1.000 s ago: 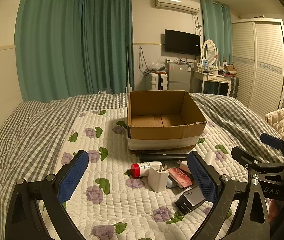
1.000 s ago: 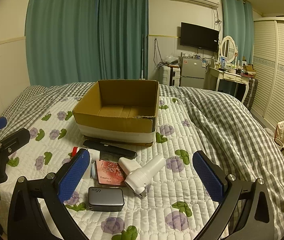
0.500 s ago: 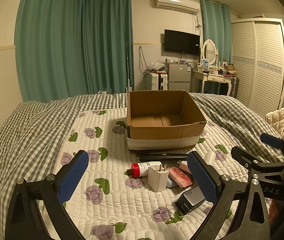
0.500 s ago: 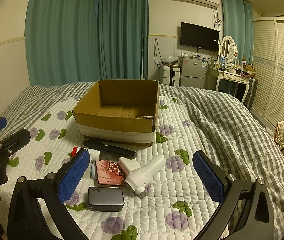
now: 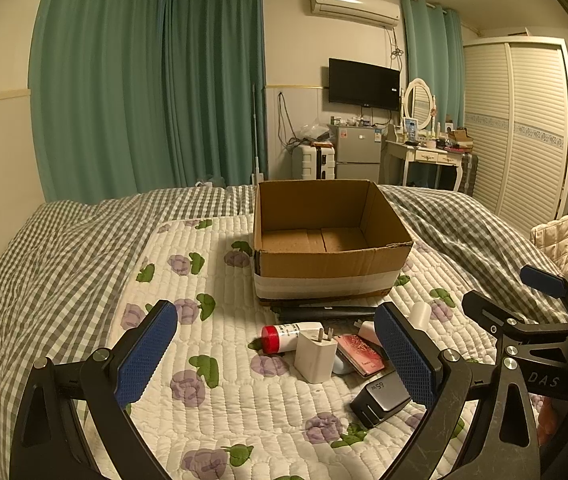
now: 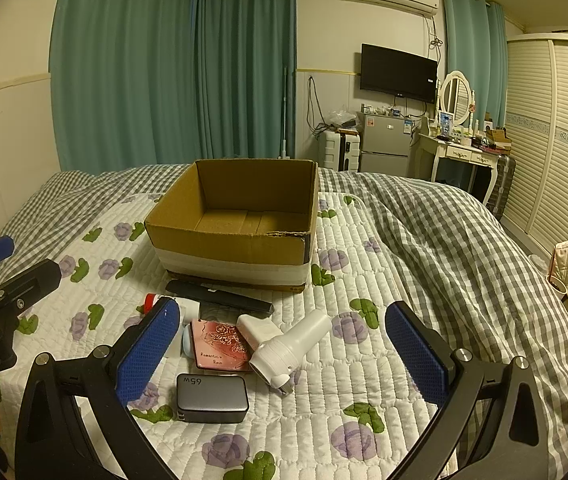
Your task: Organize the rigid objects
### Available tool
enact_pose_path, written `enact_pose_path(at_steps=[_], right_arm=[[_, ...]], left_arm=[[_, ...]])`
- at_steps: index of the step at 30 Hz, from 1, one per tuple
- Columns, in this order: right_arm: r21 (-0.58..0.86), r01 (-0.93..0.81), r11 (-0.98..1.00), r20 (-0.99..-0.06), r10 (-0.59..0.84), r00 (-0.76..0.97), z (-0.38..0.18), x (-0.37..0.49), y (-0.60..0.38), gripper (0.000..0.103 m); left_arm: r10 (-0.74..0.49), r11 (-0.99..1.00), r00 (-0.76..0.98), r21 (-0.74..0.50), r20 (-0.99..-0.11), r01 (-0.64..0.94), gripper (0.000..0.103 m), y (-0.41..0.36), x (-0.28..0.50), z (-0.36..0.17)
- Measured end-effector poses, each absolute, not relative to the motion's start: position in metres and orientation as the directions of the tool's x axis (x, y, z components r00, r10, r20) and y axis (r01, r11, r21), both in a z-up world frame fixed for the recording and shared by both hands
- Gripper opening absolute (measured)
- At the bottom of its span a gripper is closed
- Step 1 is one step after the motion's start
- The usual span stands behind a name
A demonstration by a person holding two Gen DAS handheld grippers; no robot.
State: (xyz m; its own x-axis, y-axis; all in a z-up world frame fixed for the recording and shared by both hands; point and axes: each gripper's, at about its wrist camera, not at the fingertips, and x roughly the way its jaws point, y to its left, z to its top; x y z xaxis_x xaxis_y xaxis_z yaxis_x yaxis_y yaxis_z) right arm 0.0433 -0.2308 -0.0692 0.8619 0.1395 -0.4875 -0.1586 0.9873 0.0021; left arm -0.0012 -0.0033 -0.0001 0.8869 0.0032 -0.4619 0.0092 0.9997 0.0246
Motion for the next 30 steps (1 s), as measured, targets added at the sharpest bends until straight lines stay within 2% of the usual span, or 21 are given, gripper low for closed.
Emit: enact_pose_path(at_steps=[15,19,22,30], right_arm=[[-0.004,-0.161,0.987,-0.489,0.139,0.861,-0.064,0.041,-0.228,0.103],[-0.012,-0.167,0.986,-0.496,0.139,0.857,-0.061,0.035,-0.224,0.103],[-0.015,-0.186,0.982,-0.546,0.148,0.824,-0.073,0.037,-0.218,0.103],[0.032,-0.282,0.959,-0.766,0.205,0.610,-0.154,0.060,-0.187,0.103]], left_arm=[[-0.013,1.000,0.890,0.009,-0.456,0.020,0.101,-0.003,-0.005,0.008],[0.000,1.000,0.878,0.021,-0.478,0.011,0.101,0.000,-0.007,0.005],[0.018,1.000,0.859,0.031,-0.511,-0.002,0.101,0.003,-0.005,-0.009],[0.060,0.998,0.788,0.050,-0.613,-0.037,0.101,0.015,0.013,-0.056]])
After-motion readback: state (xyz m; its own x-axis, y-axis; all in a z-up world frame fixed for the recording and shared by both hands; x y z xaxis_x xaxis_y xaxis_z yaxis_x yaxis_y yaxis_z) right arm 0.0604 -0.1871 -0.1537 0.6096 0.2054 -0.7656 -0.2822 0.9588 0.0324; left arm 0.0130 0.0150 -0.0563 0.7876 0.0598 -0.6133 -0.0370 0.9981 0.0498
